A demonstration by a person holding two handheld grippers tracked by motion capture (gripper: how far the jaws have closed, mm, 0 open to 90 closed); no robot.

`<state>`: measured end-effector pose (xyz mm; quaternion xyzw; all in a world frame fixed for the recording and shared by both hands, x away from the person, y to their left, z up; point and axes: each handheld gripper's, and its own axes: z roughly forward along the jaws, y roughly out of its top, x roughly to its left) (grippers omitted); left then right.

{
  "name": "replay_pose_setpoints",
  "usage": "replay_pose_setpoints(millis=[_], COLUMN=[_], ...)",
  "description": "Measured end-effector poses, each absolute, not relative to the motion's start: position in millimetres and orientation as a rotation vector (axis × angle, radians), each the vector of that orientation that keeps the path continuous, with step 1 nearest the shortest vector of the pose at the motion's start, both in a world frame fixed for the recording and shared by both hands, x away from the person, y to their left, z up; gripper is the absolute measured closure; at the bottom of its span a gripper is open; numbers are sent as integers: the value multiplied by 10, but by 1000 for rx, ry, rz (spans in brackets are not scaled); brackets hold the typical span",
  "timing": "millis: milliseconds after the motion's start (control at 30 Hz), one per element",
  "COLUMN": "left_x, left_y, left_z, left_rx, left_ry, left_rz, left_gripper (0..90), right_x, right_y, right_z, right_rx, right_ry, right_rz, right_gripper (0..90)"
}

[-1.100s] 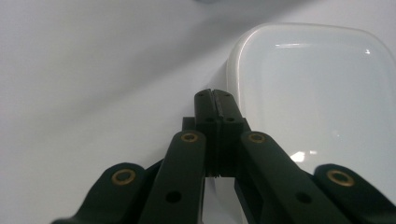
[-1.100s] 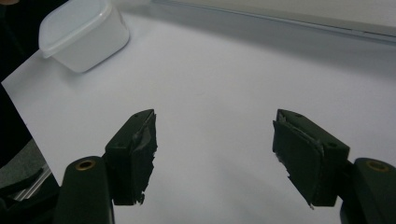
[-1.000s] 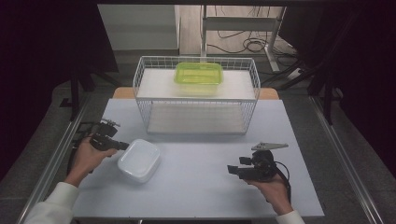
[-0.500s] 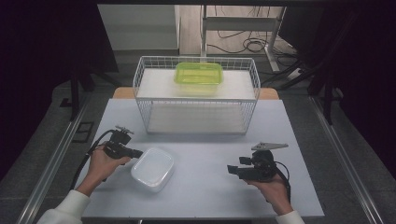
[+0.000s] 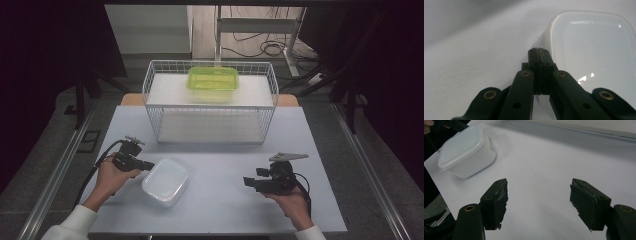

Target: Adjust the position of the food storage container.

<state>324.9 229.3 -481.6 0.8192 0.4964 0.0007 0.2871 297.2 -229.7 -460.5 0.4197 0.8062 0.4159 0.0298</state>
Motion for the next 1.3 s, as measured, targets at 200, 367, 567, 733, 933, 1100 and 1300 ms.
replay_pose_setpoints(millis=[200,367,567,733,933,1100,1300], left_x=[3159,2934,2741,2716,2754,2745,2717], left_y=[2483,2685,2693,2525,2419,2334,2200], left_z=[-4701,-4678,-4777,-4921,-4957,-4963,-4990], left_rx=[2159,2180,2233,2295,2307,2319,2320], left_ry=[1332,1334,1307,1268,1253,1237,1226], left_rz=[33,35,22,-18,-16,-27,-58], left_gripper=[900,900,900,900,900,900,900], right_x=[2973,2973,2971,2968,2966,2966,2964], right_y=[-2309,-2316,-2293,-2279,-2294,-2296,-2287], right_z=[-4605,-4603,-4608,-4611,-4615,-4616,-4617], right_rx=[1299,1299,1295,1292,1293,1299,1295], right_ry=[2484,2480,2488,2492,2498,2498,2498], right_rz=[1284,1284,1273,1269,1266,1265,1267], right_gripper=[303,303,303,303,303,303,303])
